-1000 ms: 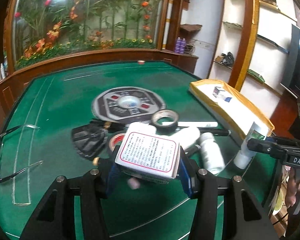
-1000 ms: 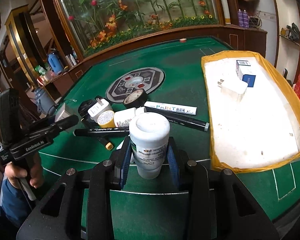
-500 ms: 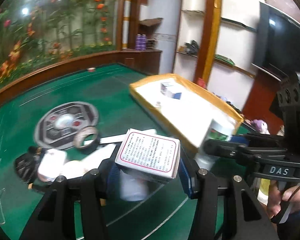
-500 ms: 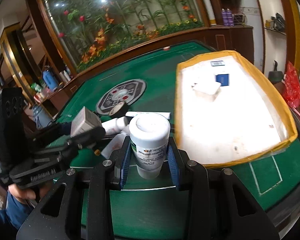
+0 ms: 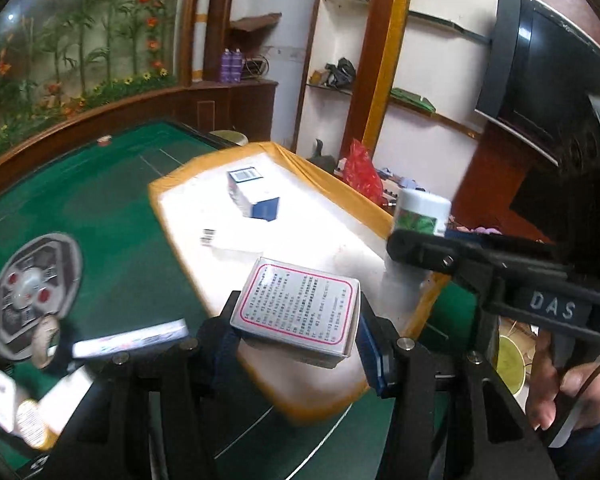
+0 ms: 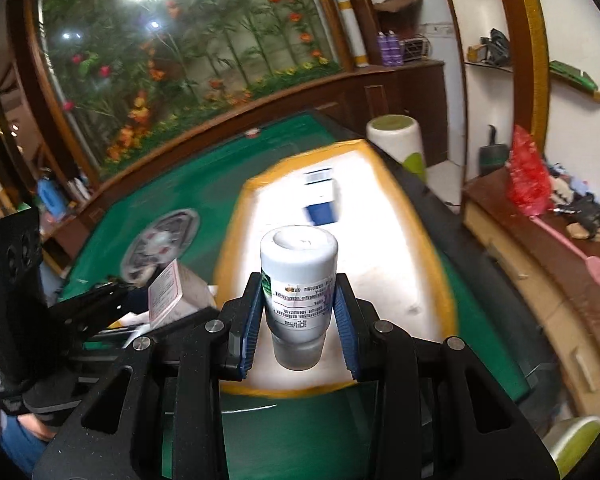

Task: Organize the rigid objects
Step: 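Carry the box and bottle into the tray and open both tools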

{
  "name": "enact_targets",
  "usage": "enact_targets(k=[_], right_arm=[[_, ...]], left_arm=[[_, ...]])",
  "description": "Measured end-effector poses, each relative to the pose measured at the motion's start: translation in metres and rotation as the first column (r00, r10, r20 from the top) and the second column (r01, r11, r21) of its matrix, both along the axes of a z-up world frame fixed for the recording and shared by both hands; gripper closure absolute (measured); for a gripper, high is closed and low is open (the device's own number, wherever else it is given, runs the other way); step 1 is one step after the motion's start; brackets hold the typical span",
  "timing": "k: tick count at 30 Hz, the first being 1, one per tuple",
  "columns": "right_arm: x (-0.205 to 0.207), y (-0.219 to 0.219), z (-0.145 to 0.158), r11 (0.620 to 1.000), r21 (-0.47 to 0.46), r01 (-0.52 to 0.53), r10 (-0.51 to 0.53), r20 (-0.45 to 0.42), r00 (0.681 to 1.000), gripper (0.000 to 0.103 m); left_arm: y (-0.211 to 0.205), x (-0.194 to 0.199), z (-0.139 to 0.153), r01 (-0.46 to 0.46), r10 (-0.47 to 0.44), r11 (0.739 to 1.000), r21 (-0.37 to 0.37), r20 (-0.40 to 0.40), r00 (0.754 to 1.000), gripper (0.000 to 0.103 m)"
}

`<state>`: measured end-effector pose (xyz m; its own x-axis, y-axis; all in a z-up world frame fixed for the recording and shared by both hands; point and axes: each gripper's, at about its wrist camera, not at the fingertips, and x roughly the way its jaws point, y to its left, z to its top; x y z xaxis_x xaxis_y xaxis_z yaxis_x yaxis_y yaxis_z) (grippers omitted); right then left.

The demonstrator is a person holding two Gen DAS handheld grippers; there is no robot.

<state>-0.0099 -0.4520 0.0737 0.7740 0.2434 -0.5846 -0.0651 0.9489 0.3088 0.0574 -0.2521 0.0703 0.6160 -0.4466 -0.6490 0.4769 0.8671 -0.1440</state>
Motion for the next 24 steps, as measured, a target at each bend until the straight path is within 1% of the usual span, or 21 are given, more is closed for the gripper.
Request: enact_targets(k=[4,10,15,18,24], right_arm=[[0.022,-0.014,-0.01,1.0,0.008,0.004,-0.004,-0.058,0.998,0.069],[0.049,-0.003,-0.025,0.999,-0.016,-0.04,0.038,-0.124,0.992,0.069],[0.068,0.004,-0.035,0.998,-0.001,-0.067,0.066,-0.167,0.984,0.069],[0.072,0.006,-0.036,0.998,0.0,-0.067,0.066,-0.172,0.983,0.069],[0.083,0.016,-0.043,0.996,0.0,-0.084,0.083,-0.192,0.978,0.069]], left_arm=[[-0.019,0.006,-0.017,0.001,0.0,0.999,0.041,-0.02,1.0,0.05],[-0.022,0.003,-0.026,-0.012,0.013,0.997,0.08,-0.005,1.0,0.05],[-0.018,0.002,-0.031,-0.012,0.014,0.997,0.073,-0.022,1.0,0.05],[-0.02,0.003,-0.034,-0.014,0.016,0.996,0.085,-0.022,1.0,0.05],[-0.02,0.001,-0.035,-0.016,0.017,0.996,0.085,-0.009,1.0,0.049]])
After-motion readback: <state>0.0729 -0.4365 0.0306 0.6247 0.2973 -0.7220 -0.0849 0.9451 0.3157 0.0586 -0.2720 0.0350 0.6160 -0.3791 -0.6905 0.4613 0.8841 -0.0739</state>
